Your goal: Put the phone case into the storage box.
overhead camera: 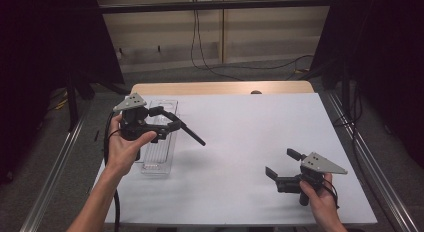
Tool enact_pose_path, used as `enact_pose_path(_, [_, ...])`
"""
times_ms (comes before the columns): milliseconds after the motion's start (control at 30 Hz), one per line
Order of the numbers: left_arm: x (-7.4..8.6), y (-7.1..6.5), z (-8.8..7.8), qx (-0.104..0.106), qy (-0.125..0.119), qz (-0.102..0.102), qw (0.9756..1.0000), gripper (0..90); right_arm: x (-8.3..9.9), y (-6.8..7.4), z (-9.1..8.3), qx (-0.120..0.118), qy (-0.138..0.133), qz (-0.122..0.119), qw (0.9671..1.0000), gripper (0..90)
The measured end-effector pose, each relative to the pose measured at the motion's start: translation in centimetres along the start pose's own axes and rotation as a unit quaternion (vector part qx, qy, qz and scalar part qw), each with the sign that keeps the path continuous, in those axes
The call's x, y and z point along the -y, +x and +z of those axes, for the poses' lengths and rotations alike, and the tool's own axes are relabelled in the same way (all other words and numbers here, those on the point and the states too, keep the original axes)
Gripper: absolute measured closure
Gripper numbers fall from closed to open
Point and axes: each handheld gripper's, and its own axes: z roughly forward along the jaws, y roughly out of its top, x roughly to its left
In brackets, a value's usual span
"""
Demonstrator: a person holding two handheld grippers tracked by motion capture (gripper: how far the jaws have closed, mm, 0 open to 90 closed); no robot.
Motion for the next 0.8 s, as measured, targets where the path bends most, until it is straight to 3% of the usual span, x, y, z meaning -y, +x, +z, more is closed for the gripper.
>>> enact_pose_path(800, [-1.9, 1.9, -1.4, -0.048, 0.007, 0.003, 0.9988, 13.8, 0.0, -0.1, 0.0, 0.001, -0.001, -0.002, 1.0000, 0.0])
